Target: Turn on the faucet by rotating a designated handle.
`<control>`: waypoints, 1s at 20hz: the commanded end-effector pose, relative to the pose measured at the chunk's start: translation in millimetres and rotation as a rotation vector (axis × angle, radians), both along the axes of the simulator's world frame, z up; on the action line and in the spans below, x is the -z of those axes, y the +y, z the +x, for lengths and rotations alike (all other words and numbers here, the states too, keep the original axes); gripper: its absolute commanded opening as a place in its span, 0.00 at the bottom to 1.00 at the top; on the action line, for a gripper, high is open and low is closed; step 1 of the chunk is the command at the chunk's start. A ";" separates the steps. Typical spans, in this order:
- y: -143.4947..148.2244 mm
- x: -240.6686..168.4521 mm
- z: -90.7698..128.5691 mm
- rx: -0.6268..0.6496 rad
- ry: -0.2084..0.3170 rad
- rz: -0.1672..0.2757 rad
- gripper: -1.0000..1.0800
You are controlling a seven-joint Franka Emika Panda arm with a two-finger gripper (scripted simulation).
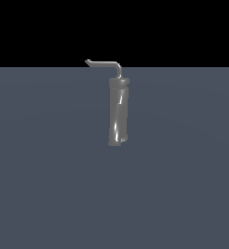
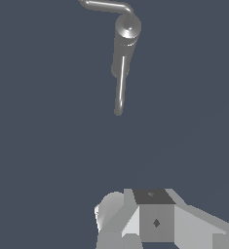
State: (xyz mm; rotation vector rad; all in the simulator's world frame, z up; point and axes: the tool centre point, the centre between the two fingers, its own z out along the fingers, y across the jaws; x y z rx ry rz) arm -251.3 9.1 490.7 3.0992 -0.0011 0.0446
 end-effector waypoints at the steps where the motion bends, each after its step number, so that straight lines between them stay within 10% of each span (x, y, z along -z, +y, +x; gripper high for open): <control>1: 0.0 0.0 0.0 0.000 0.000 0.000 0.00; 20: -18.2 -10.1 12.3 0.075 -0.012 0.000 0.00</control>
